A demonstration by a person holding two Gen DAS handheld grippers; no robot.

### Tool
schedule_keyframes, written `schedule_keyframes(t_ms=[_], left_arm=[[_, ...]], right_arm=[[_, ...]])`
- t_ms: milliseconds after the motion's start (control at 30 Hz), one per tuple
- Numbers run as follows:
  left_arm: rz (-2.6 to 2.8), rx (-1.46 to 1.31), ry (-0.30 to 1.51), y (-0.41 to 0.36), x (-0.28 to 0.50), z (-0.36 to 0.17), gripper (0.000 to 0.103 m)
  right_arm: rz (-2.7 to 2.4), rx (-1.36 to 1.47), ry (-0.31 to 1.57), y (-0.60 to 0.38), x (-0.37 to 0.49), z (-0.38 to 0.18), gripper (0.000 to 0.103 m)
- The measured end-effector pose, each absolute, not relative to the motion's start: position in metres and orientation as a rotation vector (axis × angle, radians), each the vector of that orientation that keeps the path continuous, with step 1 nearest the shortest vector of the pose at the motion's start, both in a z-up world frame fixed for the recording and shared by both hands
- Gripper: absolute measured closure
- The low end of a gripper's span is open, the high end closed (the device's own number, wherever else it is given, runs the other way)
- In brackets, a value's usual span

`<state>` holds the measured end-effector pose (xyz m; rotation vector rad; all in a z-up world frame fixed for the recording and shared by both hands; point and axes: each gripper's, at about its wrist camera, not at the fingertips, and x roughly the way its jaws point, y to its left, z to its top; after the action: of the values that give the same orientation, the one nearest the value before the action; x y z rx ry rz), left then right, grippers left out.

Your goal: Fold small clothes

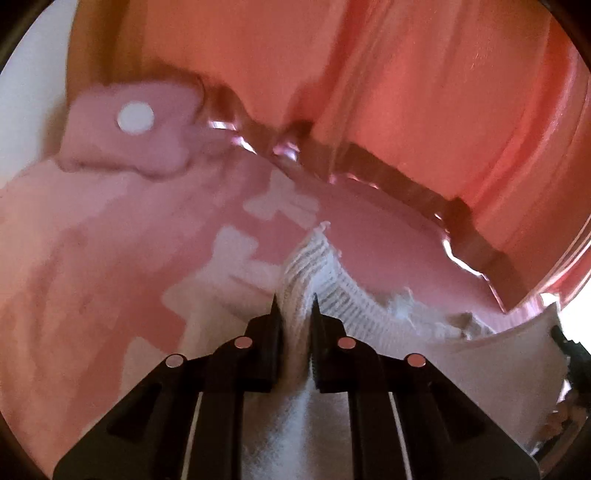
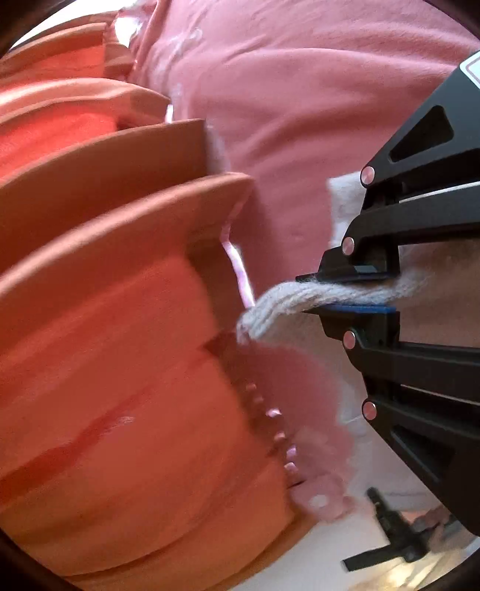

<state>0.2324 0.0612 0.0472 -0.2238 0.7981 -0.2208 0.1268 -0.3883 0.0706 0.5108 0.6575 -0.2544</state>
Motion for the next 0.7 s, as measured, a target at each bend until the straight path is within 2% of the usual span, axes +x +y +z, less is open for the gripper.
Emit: schedule_keyframes(t_ms=[67, 100, 233, 300, 333, 433, 500, 533, 600, 700], left_arm=[[-0.214, -0.201, 0.846, 0.059, 0.241, 0.034, 0.091], [-0.205, -0.213, 0.897, 0.058, 0.246, 0.024, 0.091], [-0.171, -0.172, 0.876, 0.053, 0.245, 0.029, 0.083], [-0.159, -0.138, 0.903, 0.049, 0.248, 0.022, 0.075], [-0.153, -0.137, 0.929, 0.049, 0.250, 0.016, 0.074], [-0.153, -0.147, 0.934, 0.051, 0.251, 0.019, 0.074], [-0.111, -0.153, 0.921, 0.054, 0.244, 0.031, 0.072], [-0.092, -0.151, 0.906, 0.055, 0.240, 0.037, 0.068], [-0.094, -0.154, 0.861, 0.055, 0.224, 0.056, 0.045], [-0.217, -0.190, 0.822, 0.042, 0.193, 0.073, 0.037]], right_arm=[[-0.349, 0.510, 0.827, -0.398, 0.140, 0.034, 0.095], [-0.353, 0.549, 0.854, -0.402, 0.140, 0.026, 0.095], [-0.314, 0.529, 0.731, -0.398, 0.130, 0.054, 0.095], [-0.369, 0.517, 0.877, -0.400, 0.141, 0.026, 0.094], [-0.379, 0.526, 0.946, -0.401, 0.145, 0.012, 0.094], [-0.402, 0.498, 0.883, -0.398, 0.138, 0.034, 0.093], [-0.400, 0.507, 0.782, -0.388, 0.126, 0.064, 0.084], [-0.363, 0.501, 0.724, -0.378, 0.121, 0.078, 0.084], [-0.217, 0.433, 0.679, -0.340, 0.120, 0.099, 0.084], [0.035, 0.371, 0.767, -0.273, 0.127, 0.093, 0.084]])
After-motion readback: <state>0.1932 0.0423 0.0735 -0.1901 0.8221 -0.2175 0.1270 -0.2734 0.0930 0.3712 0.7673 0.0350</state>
